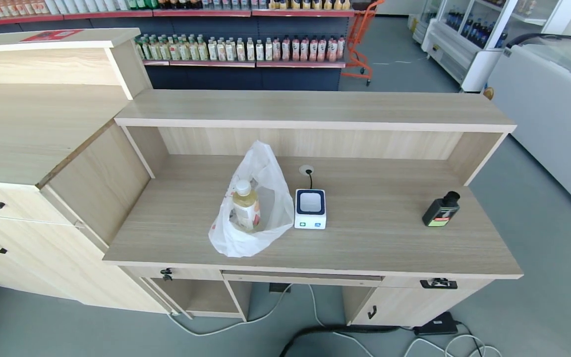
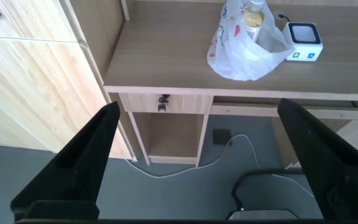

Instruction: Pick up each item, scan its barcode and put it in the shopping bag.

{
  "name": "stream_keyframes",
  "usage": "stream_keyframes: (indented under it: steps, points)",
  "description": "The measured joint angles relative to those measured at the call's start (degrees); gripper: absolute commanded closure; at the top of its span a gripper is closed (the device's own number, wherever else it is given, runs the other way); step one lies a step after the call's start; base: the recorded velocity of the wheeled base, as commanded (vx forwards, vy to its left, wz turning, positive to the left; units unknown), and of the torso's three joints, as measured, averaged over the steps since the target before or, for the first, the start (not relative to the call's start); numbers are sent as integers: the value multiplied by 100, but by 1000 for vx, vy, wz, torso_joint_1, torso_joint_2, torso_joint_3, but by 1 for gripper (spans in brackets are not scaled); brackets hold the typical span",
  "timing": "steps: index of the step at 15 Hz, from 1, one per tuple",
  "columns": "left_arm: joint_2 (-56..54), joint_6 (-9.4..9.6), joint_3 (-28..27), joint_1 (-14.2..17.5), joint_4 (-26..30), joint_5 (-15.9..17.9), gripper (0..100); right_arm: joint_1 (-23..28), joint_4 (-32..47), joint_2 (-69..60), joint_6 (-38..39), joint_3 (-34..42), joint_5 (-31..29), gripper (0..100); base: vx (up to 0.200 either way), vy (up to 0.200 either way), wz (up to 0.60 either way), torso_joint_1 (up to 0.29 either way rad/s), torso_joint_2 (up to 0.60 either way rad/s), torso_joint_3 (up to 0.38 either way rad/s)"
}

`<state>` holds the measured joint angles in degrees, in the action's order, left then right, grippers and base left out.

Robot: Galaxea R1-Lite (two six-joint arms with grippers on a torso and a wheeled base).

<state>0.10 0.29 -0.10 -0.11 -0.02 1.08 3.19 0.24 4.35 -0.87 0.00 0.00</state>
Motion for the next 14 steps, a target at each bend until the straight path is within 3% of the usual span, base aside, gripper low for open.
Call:
stream_keyframes:
  steps: [8,11,14]
  points:
    - [56,9,0,1,-2,9,0,2,0,9,-2,0,0,0,200,0,0,9,2,1]
    - [12,-20,0,11,-5,-2,0,-2,0,9,0,0,-5,0,0,0,0,0,0,0]
    - [1,-9,0,11,-5,-2,0,-2,2,13,0,0,-2,0,0,-200,0,9,17,-1]
